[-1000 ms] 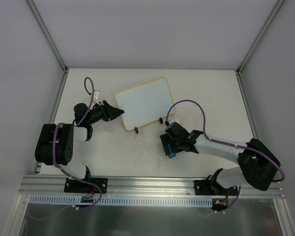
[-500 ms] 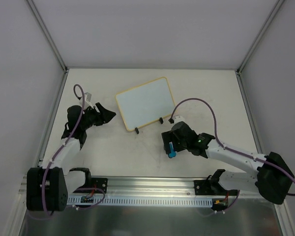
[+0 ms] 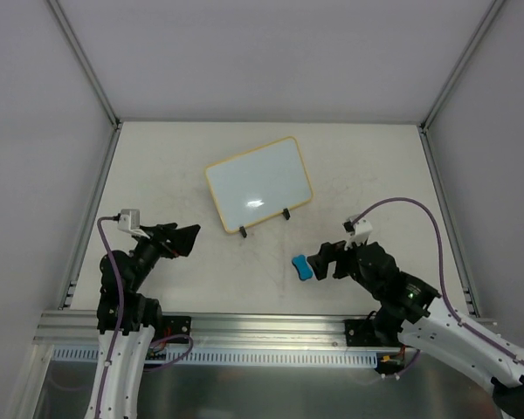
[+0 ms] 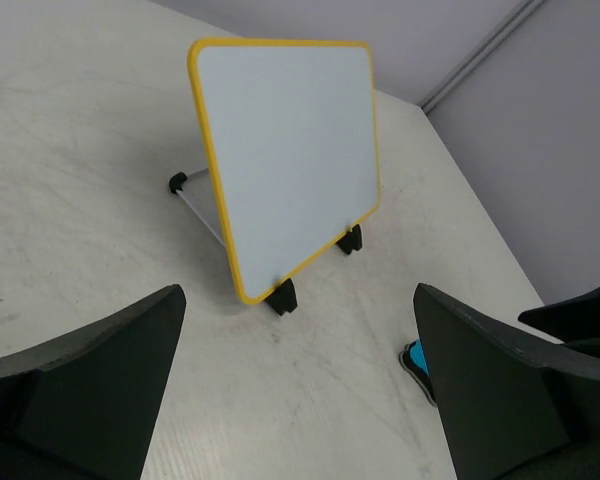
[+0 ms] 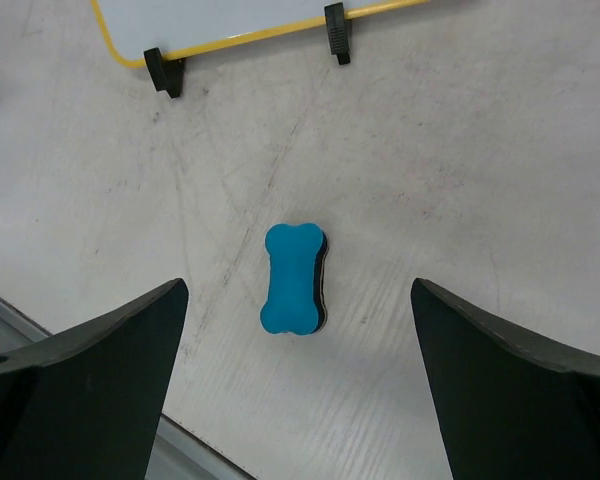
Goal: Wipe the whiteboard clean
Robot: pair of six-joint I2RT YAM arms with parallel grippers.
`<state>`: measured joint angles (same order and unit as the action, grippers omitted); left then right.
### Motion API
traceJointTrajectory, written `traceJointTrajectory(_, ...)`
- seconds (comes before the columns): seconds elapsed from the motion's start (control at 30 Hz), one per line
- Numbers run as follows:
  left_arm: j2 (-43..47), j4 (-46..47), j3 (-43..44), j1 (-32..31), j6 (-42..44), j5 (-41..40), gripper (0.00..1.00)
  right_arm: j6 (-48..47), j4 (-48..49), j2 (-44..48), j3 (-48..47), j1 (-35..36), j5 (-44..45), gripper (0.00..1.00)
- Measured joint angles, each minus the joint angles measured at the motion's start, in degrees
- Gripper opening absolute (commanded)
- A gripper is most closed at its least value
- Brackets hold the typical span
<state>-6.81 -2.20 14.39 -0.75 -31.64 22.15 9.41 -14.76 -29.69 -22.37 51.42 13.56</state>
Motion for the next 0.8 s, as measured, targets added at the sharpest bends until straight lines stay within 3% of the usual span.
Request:
traceJointTrajectory(0.23, 4.37, -4.17, -5.73, -0.81, -0.55, 1.79, 0.99, -0.07, -0.44, 9.57, 5.64, 0.00, 3.06, 0.99)
traceJointTrajectory(0.8, 4.92, -5.86, -7.72, -0.81, 0.83, 1.86, 0.99, -1.14, -0.92, 15.10, 9.22, 0.00, 5.09, 0.99)
